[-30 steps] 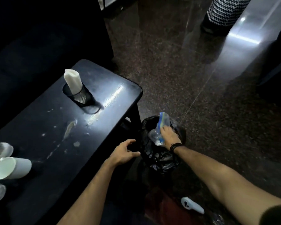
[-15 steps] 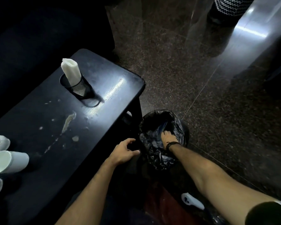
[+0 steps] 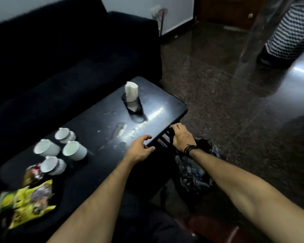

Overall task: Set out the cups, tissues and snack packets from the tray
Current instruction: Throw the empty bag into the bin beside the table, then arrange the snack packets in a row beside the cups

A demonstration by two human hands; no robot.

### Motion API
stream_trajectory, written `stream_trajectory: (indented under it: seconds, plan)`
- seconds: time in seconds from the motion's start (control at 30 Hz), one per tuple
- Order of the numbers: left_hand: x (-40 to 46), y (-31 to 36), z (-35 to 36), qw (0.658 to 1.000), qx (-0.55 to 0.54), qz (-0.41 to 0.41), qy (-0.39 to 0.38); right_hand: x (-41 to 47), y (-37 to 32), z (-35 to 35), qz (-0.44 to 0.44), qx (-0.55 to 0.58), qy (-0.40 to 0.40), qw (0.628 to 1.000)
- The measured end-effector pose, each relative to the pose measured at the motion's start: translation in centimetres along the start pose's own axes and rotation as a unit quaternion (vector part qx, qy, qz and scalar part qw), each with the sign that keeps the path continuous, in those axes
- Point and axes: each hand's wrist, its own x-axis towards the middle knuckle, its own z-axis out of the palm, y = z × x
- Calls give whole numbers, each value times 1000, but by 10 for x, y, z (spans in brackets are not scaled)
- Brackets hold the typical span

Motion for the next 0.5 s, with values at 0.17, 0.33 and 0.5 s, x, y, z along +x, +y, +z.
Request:
stream_trajectory:
  seconds: [0.17, 0.33, 0.5]
  plan:
    - [-47, -35, -71, 990, -12, -22, 137, 11, -117, -17, -175, 48, 83, 980]
    - [-117, -94, -132, 968, 8, -72, 241, 1, -230, -3, -278, 49, 23, 959]
    - [-194, -165, -167, 935, -17, -163, 314, -24, -326, 39, -344, 49, -107, 932]
